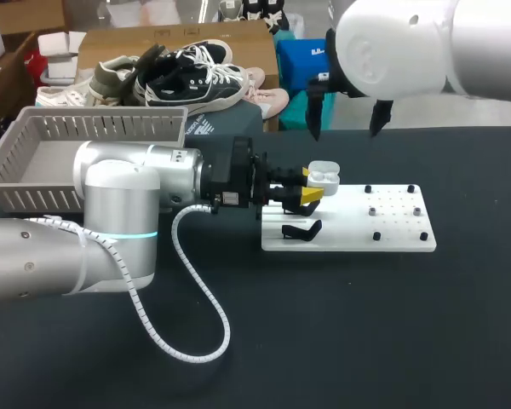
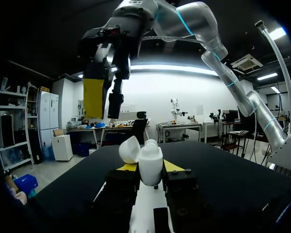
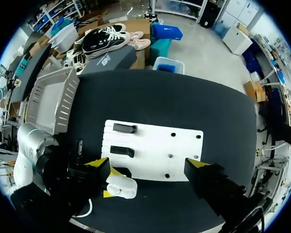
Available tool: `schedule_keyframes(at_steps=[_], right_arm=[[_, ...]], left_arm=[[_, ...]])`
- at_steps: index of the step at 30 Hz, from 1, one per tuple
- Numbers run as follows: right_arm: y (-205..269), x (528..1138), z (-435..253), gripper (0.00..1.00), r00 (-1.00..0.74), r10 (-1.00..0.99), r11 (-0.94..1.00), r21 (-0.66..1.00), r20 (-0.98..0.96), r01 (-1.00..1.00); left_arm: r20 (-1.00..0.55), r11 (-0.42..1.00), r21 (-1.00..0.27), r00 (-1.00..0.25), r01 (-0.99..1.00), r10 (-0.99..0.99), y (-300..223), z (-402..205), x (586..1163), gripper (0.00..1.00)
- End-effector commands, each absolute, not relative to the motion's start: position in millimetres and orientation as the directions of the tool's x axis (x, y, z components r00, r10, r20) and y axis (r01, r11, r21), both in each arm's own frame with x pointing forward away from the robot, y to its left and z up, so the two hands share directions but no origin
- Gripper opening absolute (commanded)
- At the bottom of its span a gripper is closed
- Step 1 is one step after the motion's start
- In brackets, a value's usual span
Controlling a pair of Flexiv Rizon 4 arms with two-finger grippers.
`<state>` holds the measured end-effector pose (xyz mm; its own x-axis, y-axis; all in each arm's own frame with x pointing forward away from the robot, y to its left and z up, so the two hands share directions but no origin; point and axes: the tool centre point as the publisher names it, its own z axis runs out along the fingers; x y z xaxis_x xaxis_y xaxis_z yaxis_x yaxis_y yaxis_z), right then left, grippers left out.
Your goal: Pick up each earbud case from the left stands, insert the matching earbuds, close the lid, and place the case in the box.
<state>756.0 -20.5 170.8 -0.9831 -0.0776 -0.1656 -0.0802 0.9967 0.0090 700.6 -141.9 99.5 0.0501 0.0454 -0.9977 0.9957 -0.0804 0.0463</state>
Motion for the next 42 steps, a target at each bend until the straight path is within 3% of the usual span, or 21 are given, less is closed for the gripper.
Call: schedule_keyframes(at_steps=[1,42], right_arm=[[-28,763,156,1.0,-0.984,-0.053,0.999,0.005,-0.172,-0.055],[-36,718,141,1.0,-0.991,-0.104,0.994,0.018,-0.086,-0.106]], left_arm=[[-0.998,-0.08,0.047,0.051,0.996,0.043,-142,99,701,0.0],[-0.998,-0.08,0.047,0.051,0.996,0.043,-142,99,701,0.0]])
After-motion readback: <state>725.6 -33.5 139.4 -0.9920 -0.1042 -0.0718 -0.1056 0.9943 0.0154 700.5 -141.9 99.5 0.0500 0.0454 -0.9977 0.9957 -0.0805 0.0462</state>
